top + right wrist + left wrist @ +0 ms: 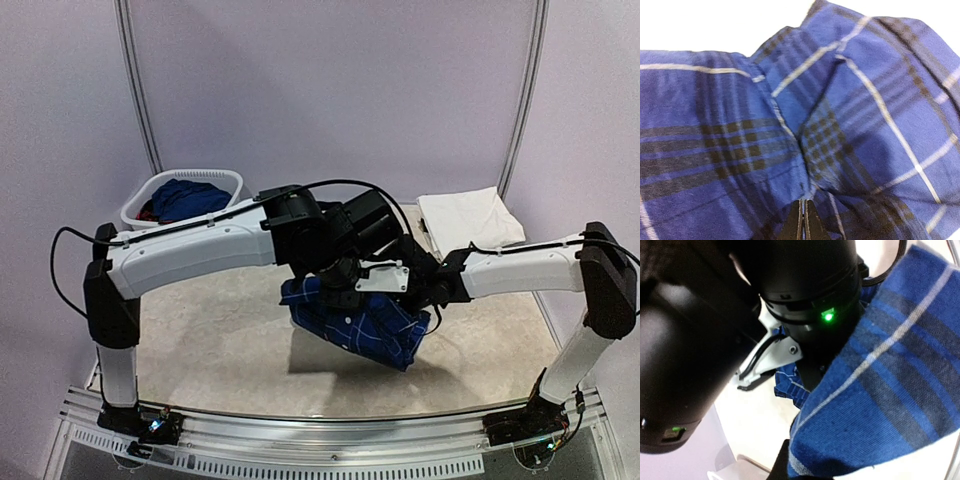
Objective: Fold and stack the mixed laundry pile
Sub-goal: Fold the 2/3-rectangle-folded shirt at the center of the board.
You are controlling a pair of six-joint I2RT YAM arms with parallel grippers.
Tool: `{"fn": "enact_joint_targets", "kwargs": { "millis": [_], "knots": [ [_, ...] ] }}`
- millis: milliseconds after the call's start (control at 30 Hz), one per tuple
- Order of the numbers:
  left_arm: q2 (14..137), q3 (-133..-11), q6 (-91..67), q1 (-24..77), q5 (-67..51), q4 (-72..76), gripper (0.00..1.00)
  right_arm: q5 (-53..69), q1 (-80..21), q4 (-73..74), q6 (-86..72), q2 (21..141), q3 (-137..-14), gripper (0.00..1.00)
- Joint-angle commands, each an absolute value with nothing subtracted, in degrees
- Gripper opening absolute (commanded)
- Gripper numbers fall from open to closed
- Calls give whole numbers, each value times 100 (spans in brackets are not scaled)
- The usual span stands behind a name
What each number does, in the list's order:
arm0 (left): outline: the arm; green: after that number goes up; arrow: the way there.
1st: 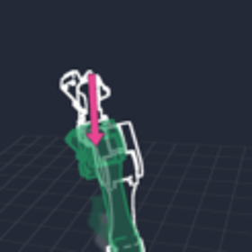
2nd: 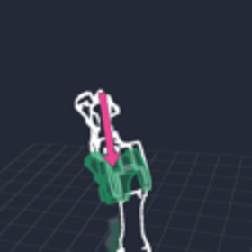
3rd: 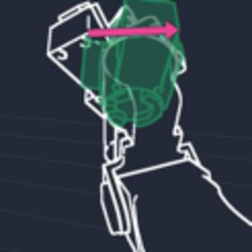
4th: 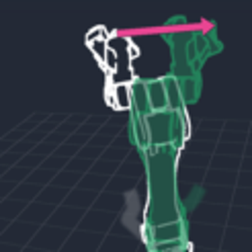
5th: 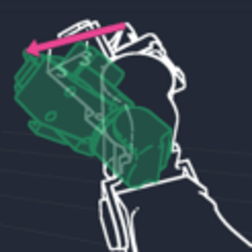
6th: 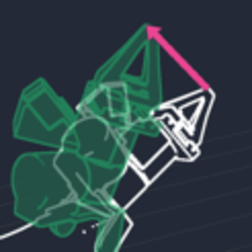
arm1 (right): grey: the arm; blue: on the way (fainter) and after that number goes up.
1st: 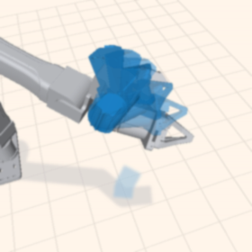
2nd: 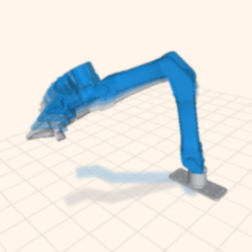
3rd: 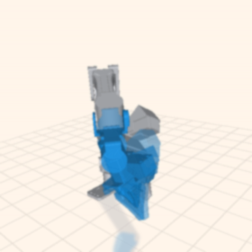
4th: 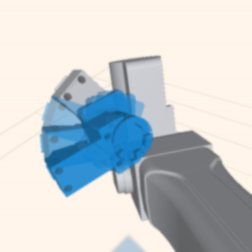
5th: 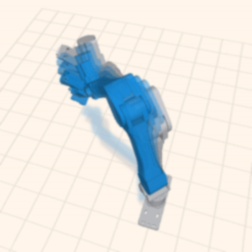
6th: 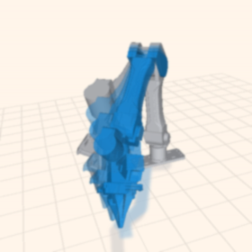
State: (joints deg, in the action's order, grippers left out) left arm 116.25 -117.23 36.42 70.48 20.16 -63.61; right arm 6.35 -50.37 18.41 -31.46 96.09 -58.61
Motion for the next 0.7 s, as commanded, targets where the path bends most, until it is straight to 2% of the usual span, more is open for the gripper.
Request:
{"fn": "enact_joint_targets", "kwargs": {
  "millis": [0, 167, 333, 667],
  "knots": [
    [12042, -12025, 4215, 7124, 1834, -6563, 0, -294, -4639, 2379, -3322, 9035, -5743, 3],
    [12587, -12854, 4461, 7076, 1608, -6897, 0, -810, -4009, 2511, -3530, 8326, -5269, 5],
    [13225, -13584, 4640, 7034, 1492, -7135, 0, -1080, -3828, 2551, -3601, 7946, -5090, 7],
    [13694, -14146, 5081, 6672, 1092, -6820, 0, -1983, -3540, 2970, -3815, 7690, -4931, 7]
  ]
}}
